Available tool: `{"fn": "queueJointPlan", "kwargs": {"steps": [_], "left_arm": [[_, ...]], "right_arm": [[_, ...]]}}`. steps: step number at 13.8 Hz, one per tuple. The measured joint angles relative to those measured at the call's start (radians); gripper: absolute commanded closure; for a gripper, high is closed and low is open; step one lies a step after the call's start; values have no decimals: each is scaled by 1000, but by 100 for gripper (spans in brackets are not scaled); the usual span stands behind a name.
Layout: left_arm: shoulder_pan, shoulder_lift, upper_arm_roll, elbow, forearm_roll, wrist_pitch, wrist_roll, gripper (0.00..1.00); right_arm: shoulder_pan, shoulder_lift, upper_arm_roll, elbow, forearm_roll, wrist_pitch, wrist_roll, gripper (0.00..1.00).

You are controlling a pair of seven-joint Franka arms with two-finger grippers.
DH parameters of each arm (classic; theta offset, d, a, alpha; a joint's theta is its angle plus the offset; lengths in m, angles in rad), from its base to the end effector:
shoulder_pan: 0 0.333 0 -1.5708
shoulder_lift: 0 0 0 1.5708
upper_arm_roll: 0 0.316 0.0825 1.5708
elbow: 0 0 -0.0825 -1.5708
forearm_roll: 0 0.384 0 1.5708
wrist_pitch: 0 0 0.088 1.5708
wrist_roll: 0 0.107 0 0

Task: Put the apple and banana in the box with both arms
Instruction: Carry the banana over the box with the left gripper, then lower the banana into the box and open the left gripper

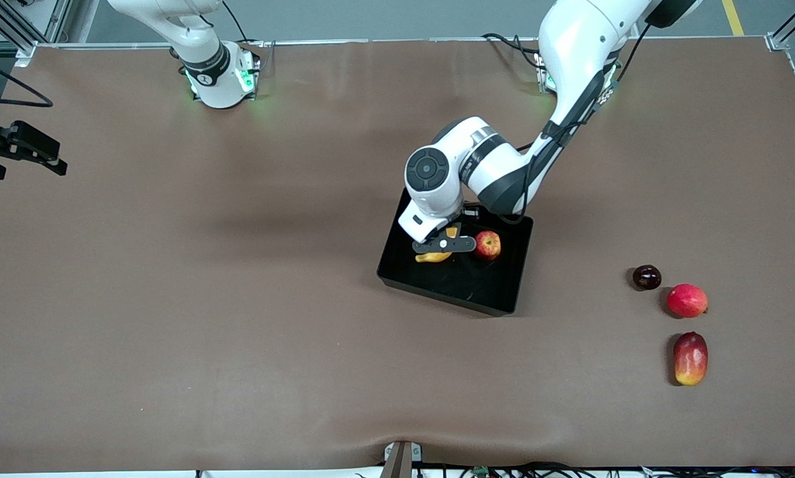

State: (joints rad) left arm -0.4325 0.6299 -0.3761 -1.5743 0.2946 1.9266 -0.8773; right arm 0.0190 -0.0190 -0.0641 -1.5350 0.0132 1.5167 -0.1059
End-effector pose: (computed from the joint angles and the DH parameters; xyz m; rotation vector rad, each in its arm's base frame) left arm 0.4997 -0.4472 0.2741 -2.9419 0.0377 0.1803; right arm 0.5430 -0.0234 0.6470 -3.1258 -0.0962 -0.0027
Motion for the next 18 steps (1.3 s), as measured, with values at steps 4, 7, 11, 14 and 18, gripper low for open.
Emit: {"fn": "queueJointPlan", "kwargs": {"steps": [4,7,11,14,18], "left_arm": [[-23,7,0,-24,19,43,-25,100],[-20,13,9,-24,34,91,-25,100],[-19,39,14,-20,34,151,-25,100],[-20,64,14,-20,34,165,-25,98],[-20,104,16,-19,34,200,-25,66]], "right_arm": [[0,0,0,0,0,0,0,0],[0,0,-1,0,0,0,0,0],[0,0,-1,0,0,0,0,0],[0,0,-1,0,0,0,0,0],[-1,0,-1,0,0,0,0,0]]}}
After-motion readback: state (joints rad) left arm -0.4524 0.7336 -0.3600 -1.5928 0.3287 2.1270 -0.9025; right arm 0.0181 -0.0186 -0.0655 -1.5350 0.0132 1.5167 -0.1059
